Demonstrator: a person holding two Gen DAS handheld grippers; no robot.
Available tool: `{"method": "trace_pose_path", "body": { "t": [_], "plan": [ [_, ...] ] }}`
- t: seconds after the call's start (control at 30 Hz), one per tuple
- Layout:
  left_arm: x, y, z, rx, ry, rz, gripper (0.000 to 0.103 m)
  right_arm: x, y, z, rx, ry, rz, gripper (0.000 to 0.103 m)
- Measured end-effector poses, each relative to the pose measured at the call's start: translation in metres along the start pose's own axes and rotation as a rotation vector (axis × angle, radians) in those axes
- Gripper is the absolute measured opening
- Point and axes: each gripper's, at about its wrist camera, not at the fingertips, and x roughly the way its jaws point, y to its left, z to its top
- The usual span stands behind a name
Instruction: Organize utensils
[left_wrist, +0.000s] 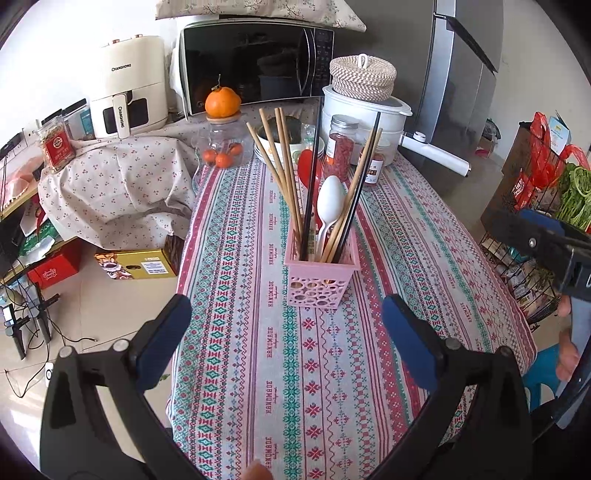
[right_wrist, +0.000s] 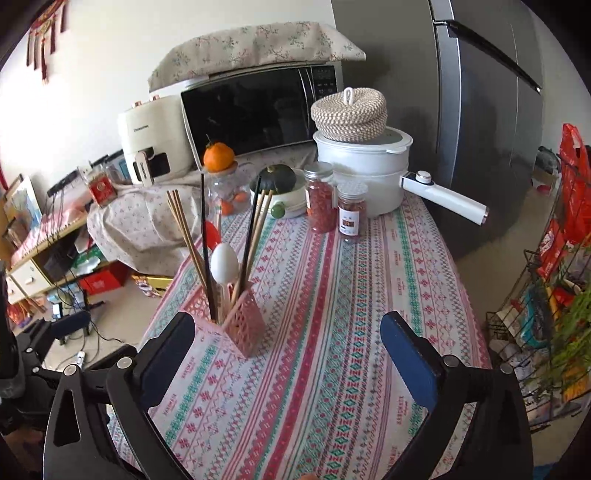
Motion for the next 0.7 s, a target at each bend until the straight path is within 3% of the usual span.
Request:
{"method": "trace_pose_path", "body": {
  "t": [0.2,0.7],
  "plan": [
    [-0.014,-0.006,-0.006,-0.017,-0.028,0.017,0.102,-0.010,-0.004,-0.021,0.037,0.035,-0.097,0.103],
    [-0.016,-0.012,-0.005,-0.029,-0.041,0.002,0.102,-0.001,-0.001,-0.021,0.062,0.047,-0.125,0.103]
  ]
}}
